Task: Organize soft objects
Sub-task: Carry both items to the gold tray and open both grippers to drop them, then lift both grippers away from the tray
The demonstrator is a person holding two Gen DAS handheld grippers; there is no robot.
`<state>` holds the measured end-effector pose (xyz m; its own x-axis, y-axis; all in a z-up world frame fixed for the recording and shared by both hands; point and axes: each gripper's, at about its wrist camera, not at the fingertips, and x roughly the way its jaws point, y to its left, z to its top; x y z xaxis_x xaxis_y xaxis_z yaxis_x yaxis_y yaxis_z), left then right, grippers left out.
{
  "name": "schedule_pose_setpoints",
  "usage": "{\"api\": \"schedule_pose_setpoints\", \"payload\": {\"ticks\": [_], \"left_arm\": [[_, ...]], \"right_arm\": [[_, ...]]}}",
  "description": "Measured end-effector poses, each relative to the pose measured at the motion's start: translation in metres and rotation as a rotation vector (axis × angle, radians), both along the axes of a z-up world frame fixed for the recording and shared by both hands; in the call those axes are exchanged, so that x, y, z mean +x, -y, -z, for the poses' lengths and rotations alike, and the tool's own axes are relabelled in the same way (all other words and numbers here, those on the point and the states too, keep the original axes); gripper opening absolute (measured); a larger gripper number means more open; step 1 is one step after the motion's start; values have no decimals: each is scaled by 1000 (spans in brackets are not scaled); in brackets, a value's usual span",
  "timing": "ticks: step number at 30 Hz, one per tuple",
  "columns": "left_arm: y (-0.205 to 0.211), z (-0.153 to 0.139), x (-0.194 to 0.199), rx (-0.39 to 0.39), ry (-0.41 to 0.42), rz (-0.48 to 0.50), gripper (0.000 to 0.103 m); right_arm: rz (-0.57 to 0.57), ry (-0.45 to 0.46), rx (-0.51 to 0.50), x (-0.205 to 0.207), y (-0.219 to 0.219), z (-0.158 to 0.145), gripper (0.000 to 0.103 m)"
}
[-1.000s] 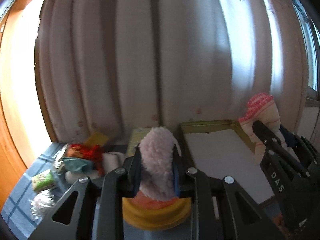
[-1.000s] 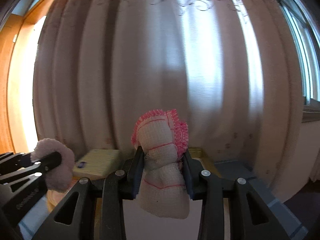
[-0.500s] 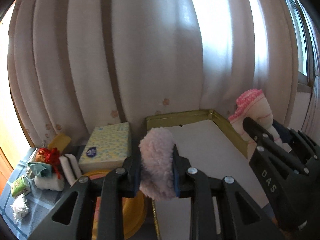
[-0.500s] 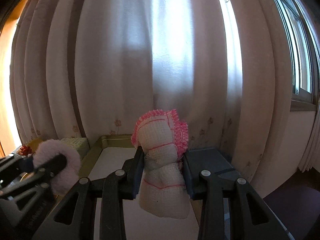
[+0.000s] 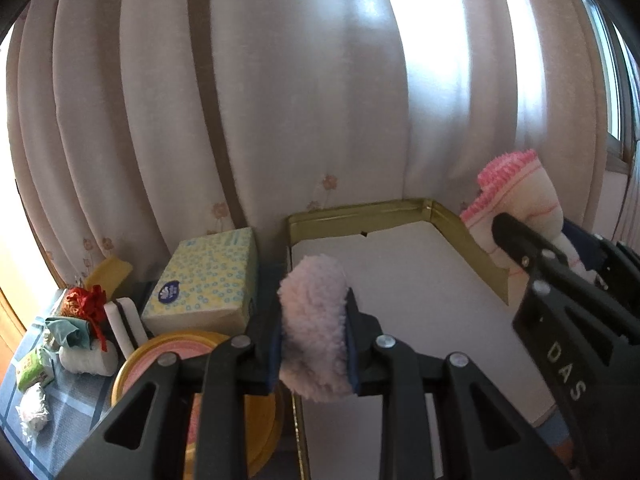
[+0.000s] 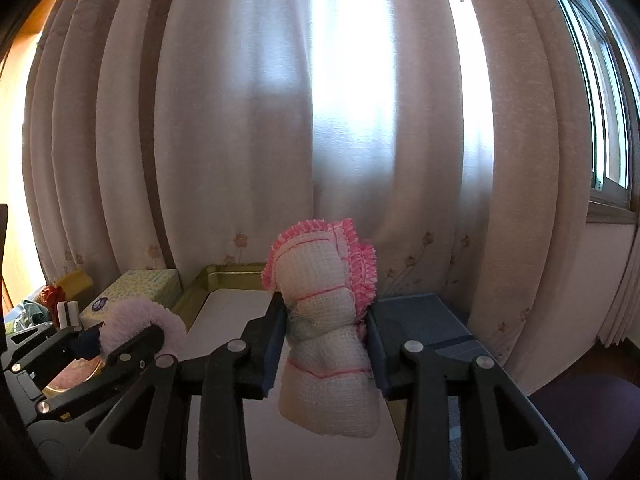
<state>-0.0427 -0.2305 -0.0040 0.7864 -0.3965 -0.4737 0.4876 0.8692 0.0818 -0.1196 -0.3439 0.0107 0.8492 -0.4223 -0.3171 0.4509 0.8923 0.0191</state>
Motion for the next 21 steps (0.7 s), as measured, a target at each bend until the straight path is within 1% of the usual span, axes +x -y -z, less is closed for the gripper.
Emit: {"api": "schedule_pose_setpoints", "payload": {"ticks": [1, 2, 3, 4, 5, 7, 9, 11, 15, 17, 21], "left_arm": [[-1, 0, -1, 0, 5, -5, 33], [-1, -1, -1, -1, 11, -9, 37], [-2, -1, -2, -4, 17, -14, 38], [-3, -2, -3, -7, 24, -18, 50], [-3, -2, -4, -9, 32, -26, 64], [-5, -3, -6, -18, 46, -40, 77], [-7, -4, -6, -29, 53, -44, 78], [-8, -4, -5, -32, 50, -49, 84], [-11, -4, -5, -43, 49, -60, 89], [-12, -4, -5, -48, 51, -69, 97], [-17, -6, -7, -72, 68, -75, 100]], "right_arm": [[-5, 1, 4, 0, 0, 0, 61], [-5, 3, 6, 0, 0, 0, 75], [-2, 11, 3, -1, -1, 0, 80], [0, 19, -1, -2, -2, -1, 83], [-3, 30, -4, -3, -3, -1, 83], [-2, 42, -5, -5, -4, -2, 83], [10, 47, 2, -6, -2, -2, 84], [17, 51, 14, -6, 1, -2, 84], [29, 73, 38, -9, 6, -2, 84], [32, 83, 44, -11, 6, -2, 84], [30, 112, 53, -14, 7, -3, 84]]}}
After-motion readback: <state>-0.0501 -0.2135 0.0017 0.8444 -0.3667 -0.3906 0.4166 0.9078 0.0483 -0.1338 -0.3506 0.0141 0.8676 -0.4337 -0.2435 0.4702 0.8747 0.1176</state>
